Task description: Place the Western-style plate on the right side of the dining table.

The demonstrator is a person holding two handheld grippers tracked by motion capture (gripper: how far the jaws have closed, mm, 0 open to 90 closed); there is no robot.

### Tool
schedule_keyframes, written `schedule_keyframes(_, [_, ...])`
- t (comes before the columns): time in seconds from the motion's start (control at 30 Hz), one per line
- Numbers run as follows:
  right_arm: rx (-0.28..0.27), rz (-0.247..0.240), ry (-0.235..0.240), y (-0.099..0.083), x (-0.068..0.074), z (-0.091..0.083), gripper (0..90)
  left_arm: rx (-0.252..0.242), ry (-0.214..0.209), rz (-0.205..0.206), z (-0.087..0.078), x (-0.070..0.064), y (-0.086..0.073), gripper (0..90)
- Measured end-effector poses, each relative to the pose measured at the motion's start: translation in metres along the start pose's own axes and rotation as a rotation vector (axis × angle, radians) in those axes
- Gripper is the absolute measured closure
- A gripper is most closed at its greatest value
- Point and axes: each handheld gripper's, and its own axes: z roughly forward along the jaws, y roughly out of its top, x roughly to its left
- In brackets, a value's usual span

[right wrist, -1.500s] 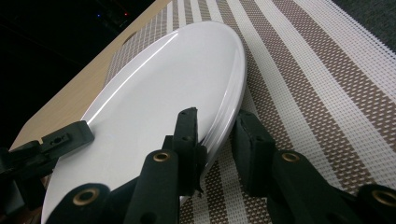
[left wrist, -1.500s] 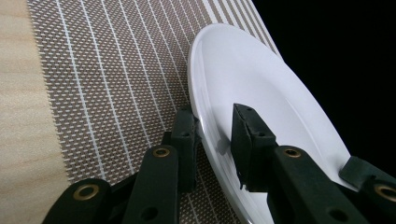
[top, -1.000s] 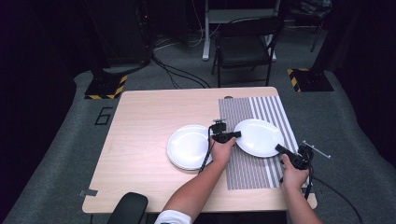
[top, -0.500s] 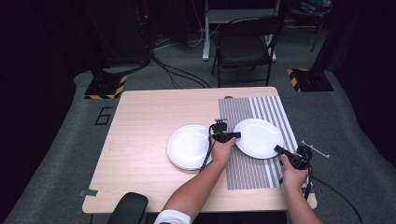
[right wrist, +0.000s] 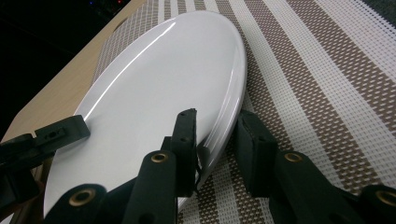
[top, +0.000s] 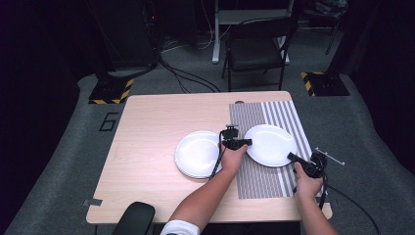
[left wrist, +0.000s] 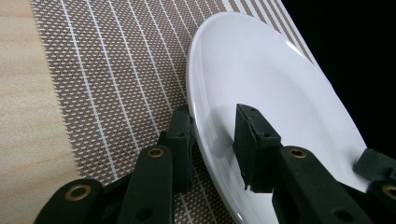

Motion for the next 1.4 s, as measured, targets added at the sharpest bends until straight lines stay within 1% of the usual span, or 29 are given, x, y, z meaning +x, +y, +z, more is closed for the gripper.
schedule_keyframes(0.03, [0.002, -0.005, -0.003, 0.000, 0.000, 0.000, 69.7, 0.004, 0.001, 0.004, 0.000, 0.000, 0.000, 68.2])
schedule_keyframes(0.1, [0.004, -0.002, -0.004, 0.000, 0.000, -0.001, 69.4, 0.004, 0.004, 0.001, 0.000, -0.001, 0.000, 68.1])
schedule_keyframes(0.2, [0.008, 0.004, -0.004, 0.001, 0.000, -0.001, 69.2, 0.004, 0.012, 0.009, -0.001, -0.001, 0.000, 67.7])
schedule_keyframes(0.33, [0.007, 0.004, -0.005, 0.001, -0.001, -0.002, 68.9, 0.007, 0.010, 0.005, -0.002, 0.000, 0.000, 67.1])
schedule_keyframes(0.43, [0.006, 0.004, -0.008, 0.000, -0.001, -0.003, 68.4, 0.008, 0.017, 0.003, -0.003, 0.000, 0.001, 66.8])
schedule_keyframes(0.53, [0.007, -0.001, -0.011, 0.000, 0.000, -0.003, 68.1, -0.007, 0.015, 0.003, -0.006, 0.001, 0.003, 66.6])
schedule_keyframes(0.63, [0.007, -0.002, -0.014, 0.000, 0.000, -0.003, 68.0, -0.021, 0.012, 0.015, -0.009, 0.002, 0.005, 67.0])
schedule_keyframes(0.67, [0.008, -0.004, -0.017, 0.000, 0.000, -0.004, 67.9, -0.023, 0.011, 0.008, -0.009, 0.001, 0.005, 67.0])
schedule_keyframes(0.73, [0.007, -0.009, -0.019, 0.000, 0.000, -0.004, 67.8, -0.019, 0.011, 0.013, -0.010, 0.002, 0.006, 66.9])
schedule_keyframes(0.9, [0.008, -0.001, -0.019, 0.000, 0.000, -0.005, 67.0, -0.025, 0.015, 0.016, -0.012, 0.003, 0.007, 66.2])
schedule_keyframes(1.03, [-0.026, -0.024, -0.025, 0.004, 0.000, -0.010, 67.0, -0.034, 0.017, 0.008, -0.014, 0.004, 0.007, 65.5])
schedule_keyframes(1.07, [-0.032, -0.022, -0.022, 0.004, 0.000, -0.012, 66.9, -0.036, 0.016, 0.006, -0.014, 0.004, 0.007, 65.3])
schedule_keyframes(1.27, [-0.037, -0.024, -0.019, 0.005, 0.001, -0.014, 66.3, -0.045, 0.010, 0.007, -0.018, 0.005, 0.008, 63.3])
schedule_keyframes(1.4, [-0.048, -0.042, -0.015, 0.005, 0.003, -0.018, 65.1, -0.061, 0.004, 0.006, -0.023, 0.005, 0.009, 61.9])
